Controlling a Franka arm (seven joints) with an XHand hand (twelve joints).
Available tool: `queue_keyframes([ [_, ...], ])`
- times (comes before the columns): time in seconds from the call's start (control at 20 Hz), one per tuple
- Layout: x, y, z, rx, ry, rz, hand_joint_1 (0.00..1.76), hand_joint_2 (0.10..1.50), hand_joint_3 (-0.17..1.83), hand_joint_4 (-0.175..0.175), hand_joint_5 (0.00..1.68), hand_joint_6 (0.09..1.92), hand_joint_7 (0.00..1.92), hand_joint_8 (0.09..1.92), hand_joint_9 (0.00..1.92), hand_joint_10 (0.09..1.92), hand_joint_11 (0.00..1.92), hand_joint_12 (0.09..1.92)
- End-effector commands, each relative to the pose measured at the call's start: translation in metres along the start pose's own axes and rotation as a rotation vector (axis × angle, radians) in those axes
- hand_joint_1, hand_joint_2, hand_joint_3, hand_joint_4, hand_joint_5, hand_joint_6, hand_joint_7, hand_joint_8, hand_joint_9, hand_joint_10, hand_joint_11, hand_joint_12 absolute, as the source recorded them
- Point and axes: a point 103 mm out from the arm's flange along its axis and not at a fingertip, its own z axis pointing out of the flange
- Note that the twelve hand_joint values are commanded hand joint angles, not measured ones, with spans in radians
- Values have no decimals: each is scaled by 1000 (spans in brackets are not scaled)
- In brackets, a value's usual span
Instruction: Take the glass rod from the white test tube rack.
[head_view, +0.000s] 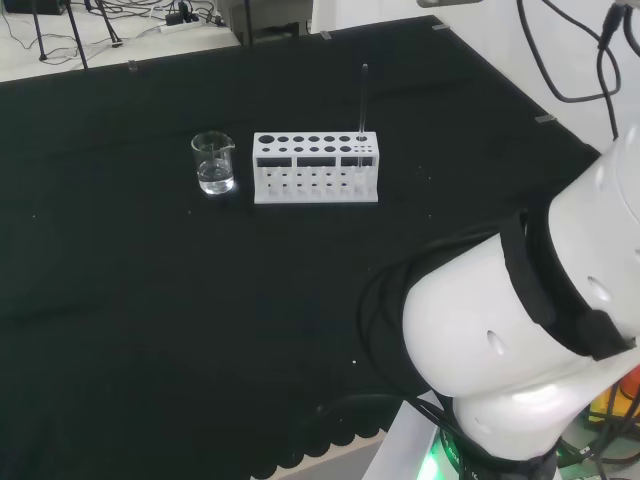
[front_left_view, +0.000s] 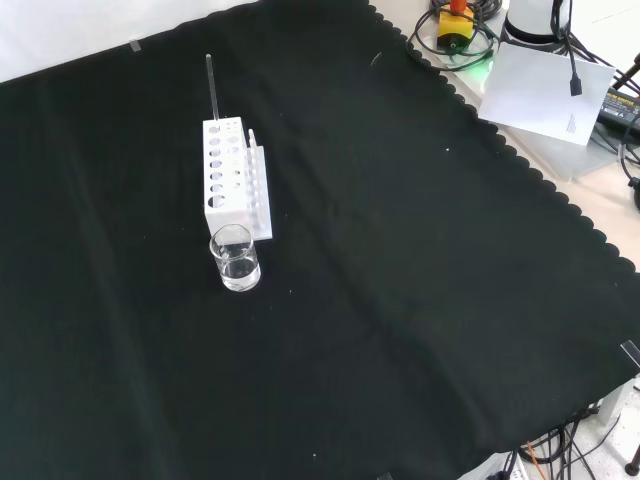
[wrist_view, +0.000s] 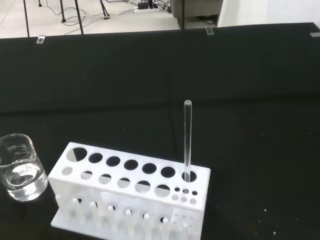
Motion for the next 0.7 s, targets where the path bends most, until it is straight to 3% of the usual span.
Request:
queue_keyframes([
  [0.05,0,34,13,-13,14,-30,600,862,572,-107,88,87,73,821,239,854,0,1375],
  [0.7,9,72,69,50,0,-72,595,867,574,-107,99,87,107,847,264,858,0,1379],
])
